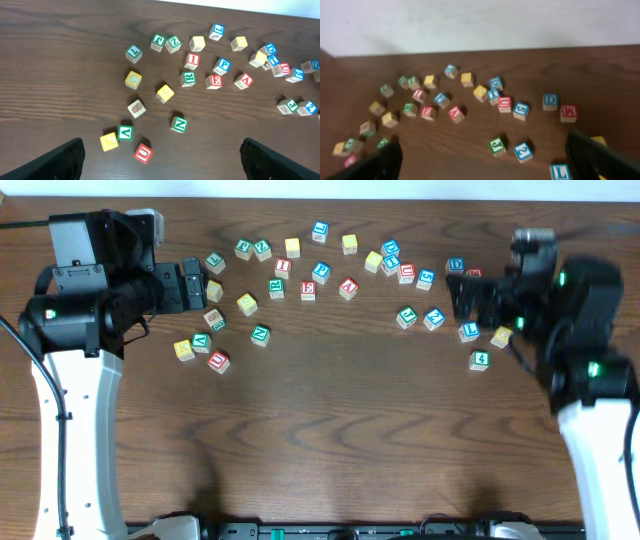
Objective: Spell out AI2
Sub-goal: 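Swing the right gripper over the red A block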
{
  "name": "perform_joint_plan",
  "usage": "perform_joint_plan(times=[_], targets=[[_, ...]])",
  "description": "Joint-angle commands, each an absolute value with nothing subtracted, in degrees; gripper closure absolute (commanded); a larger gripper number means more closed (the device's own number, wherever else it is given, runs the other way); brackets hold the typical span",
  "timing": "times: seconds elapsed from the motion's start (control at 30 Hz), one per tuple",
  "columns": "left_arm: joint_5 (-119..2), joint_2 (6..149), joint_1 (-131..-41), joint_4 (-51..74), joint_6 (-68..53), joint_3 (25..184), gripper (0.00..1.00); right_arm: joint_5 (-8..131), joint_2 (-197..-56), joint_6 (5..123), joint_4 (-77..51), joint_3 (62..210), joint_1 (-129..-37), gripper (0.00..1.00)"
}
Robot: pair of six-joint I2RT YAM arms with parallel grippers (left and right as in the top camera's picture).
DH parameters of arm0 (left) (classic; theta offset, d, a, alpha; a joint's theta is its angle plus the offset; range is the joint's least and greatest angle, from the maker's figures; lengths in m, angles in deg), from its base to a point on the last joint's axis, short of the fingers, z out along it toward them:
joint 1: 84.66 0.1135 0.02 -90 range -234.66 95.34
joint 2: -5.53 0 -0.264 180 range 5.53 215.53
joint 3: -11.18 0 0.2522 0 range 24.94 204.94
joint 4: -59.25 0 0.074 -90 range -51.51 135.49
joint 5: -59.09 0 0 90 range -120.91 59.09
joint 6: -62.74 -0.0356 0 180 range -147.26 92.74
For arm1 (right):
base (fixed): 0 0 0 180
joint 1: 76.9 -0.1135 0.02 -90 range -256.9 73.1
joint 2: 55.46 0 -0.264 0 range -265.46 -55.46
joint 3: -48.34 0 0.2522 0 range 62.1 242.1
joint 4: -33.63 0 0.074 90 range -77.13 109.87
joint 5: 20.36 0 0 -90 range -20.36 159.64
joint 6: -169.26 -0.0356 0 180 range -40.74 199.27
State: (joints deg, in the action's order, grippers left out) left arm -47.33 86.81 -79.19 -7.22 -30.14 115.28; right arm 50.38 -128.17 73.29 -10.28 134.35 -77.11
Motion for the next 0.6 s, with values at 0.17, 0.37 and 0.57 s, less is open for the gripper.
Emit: perform_joint_plan(times=[0.17,0.37,0.57], targets=[[-47.81,87.18,-78.94,-7.4,-30.68,116.66,0.02,39.82,-145.33,73.79,-19.52,158.19,-77.2,0.01],[-47.81,87.18,-78.94,-7.42,-30.66,116.66,0.03,39.95,-159.67,77.02,-32.79,179.9,-81.11,0.01],[-47.81,87.18,-78.94,-7.42,-30.66,116.66,0.03,44.43,-171.86,77.2,-40.33,197.05,-85.87,0.01]])
